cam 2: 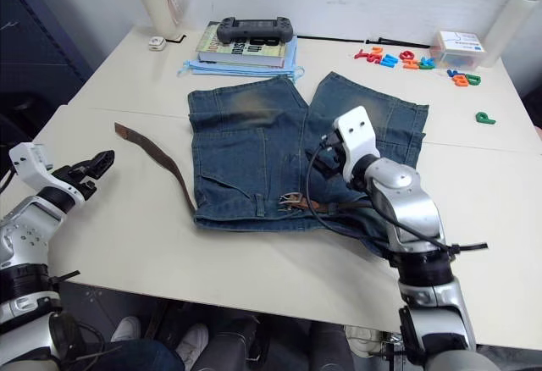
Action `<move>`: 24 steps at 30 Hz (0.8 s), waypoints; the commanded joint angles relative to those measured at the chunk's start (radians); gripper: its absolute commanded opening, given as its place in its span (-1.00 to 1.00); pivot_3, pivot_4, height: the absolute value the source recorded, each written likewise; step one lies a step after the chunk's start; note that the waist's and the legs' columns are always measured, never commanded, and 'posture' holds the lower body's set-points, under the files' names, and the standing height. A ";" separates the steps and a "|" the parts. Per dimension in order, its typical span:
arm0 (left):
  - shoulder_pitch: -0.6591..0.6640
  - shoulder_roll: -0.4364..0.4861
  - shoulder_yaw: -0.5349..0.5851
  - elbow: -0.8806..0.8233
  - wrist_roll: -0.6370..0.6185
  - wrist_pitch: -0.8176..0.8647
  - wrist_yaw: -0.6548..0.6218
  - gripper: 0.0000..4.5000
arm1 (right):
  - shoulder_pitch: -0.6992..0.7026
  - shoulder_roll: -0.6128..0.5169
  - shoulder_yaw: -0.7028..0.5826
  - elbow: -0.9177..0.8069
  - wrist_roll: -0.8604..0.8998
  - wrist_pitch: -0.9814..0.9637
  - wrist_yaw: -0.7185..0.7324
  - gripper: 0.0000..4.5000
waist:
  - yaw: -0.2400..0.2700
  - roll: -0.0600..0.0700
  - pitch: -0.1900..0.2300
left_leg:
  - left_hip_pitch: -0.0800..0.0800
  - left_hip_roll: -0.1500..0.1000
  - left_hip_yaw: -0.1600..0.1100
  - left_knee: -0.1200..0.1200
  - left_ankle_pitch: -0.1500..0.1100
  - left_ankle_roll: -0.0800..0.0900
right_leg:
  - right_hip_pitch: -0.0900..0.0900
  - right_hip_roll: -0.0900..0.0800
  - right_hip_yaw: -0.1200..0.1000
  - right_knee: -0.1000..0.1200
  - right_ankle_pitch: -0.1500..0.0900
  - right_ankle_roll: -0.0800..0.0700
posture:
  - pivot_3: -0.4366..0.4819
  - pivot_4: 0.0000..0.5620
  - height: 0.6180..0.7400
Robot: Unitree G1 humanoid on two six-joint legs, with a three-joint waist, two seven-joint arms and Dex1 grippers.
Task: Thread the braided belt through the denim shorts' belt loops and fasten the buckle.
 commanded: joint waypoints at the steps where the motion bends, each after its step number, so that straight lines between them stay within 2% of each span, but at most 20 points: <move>1: -0.062 0.038 0.025 0.057 -0.013 0.009 0.026 0.80 | 0.046 -0.027 -0.034 -0.176 0.064 0.033 0.032 0.99 | 0.000 0.000 0.000 | 0.000 0.000 0.000 0.000 0.000 0.000 | 0.000 0.000 0.000 0.000 0.000 0.000 | -0.05 -0.47 -0.20; 8: -0.204 0.053 0.022 0.176 -0.034 0.078 0.039 0.80 | 0.152 -0.081 -0.070 -0.392 0.169 0.142 0.055 0.99 | -0.005 -0.002 -0.001 | 0.001 0.000 0.000 0.000 0.000 -0.001 | 0.000 0.000 0.001 -0.001 0.000 0.001 | -0.05 -0.47 -0.20; 16: -0.320 -0.003 -0.051 0.232 -0.006 0.145 0.088 0.80 | 0.167 -0.137 -0.042 -0.464 0.212 0.190 0.057 0.99 | -0.001 -0.003 -0.002 | 0.002 0.000 0.001 0.001 0.000 -0.001 | 0.000 0.000 0.002 0.000 0.000 0.001 | -0.05 -0.47 -0.20; 20: -0.385 -0.023 -0.112 0.306 0.066 0.164 0.186 0.80 | 0.178 -0.141 -0.044 -0.497 0.231 0.198 0.048 0.99 | 0.000 -0.007 -0.002 | 0.001 0.000 0.001 0.001 0.000 -0.001 | 0.000 0.000 0.002 0.000 0.000 0.001 | -0.05 -0.47 -0.20; 24: -0.414 -0.028 -0.160 0.396 0.125 0.157 0.221 0.80 | 0.169 -0.130 -0.052 -0.516 0.253 0.206 0.027 0.99 | -0.004 -0.007 -0.002 | 0.002 0.000 0.001 0.001 0.000 -0.001 | 0.000 0.000 0.003 0.002 0.000 0.002 | -0.05 -0.47 -0.20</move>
